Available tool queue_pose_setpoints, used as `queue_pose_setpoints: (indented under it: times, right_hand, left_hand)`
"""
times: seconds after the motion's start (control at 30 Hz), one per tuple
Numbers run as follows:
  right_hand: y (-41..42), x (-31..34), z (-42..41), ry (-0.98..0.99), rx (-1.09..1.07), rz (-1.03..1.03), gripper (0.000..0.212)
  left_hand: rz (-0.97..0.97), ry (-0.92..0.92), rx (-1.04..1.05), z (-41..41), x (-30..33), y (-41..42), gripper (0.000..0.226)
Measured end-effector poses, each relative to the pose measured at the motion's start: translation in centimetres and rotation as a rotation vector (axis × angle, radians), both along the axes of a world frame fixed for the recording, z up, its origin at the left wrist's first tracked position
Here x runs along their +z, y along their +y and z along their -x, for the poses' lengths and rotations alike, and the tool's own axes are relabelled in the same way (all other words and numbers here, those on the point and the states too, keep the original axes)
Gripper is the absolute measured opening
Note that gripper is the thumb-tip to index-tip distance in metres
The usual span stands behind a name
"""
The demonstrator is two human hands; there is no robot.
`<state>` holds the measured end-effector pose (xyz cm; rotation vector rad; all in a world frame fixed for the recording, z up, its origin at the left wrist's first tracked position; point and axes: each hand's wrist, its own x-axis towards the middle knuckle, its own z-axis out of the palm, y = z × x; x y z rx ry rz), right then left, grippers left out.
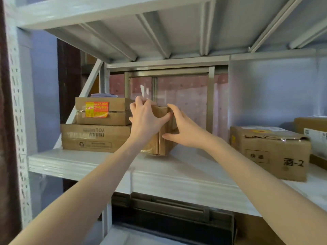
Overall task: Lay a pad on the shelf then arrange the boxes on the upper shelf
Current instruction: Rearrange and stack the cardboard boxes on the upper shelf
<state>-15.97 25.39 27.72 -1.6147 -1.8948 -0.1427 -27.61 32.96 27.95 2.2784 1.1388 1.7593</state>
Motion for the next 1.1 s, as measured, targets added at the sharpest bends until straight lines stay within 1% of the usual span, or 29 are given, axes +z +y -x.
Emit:
queue_pose_setpoints:
  times: [0.2,0.27,0.4,0.47,0.5,0.63,0.7,0.8,0.9,1.0,1.1]
  right_hand:
    - [3.6,-0.7,2.2,-0.034,-0.066,0.050,0.089]
    - [4.0,-0.6,2.3,-0.039,-0.081,0.057,0.093]
    - [3.6,-0.7,2.2,-0.001,-0.109,0.099,0.094]
    - [3.0,-0.7,2.3,0.005,-0.103,0.116,0.095]
    - [2.7,-0.6,2.3,0.000,-0.103,0.120,0.095]
    - [1.6,-0.5,1.9,-0.049,-0.127,0.110,0.096]
    - [1.1,-0.3,1.3,-0.071,-0.134,0.098,0.096]
    - [-0.4,0.0,-0.1,-0.091,-0.138,0.068,0.095]
    - [-2.5,0.4,-2.0,-0.138,-0.180,0.018,0.094]
    - [-4.8,1.0,-4.5,-0.152,-0.233,-0.025,0.091]
    - [-7.6,1.3,-7.0,-0.160,-0.297,-0.063,0.082]
  left_hand:
    - [0.053,0.091,-0.025,1.4,-0.9,4.1,0.059]
    - [-0.007,0.180,0.049,1.3,-0.9,4.6,0.059]
    - [-0.239,0.315,0.246,1.3,-0.9,4.9,0.063]
    - [-0.301,0.374,0.282,1.3,-1.0,4.8,0.064]
    - [-0.302,0.381,0.282,1.2,-1.0,4.8,0.065]
    - [-0.229,0.326,0.227,1.3,-0.5,4.6,0.071]
    - [-0.234,0.313,0.208,1.3,-0.3,4.5,0.070]
    - [-0.265,0.288,0.174,0.7,-0.1,3.8,0.071]
    - [-0.339,0.264,0.099,-1.2,0.1,2.0,0.071]
    - [-0.398,0.300,0.002,-4.1,0.1,-0.8,0.067]
    - [-0.430,0.354,-0.100,-7.5,-0.3,-3.5,0.063]
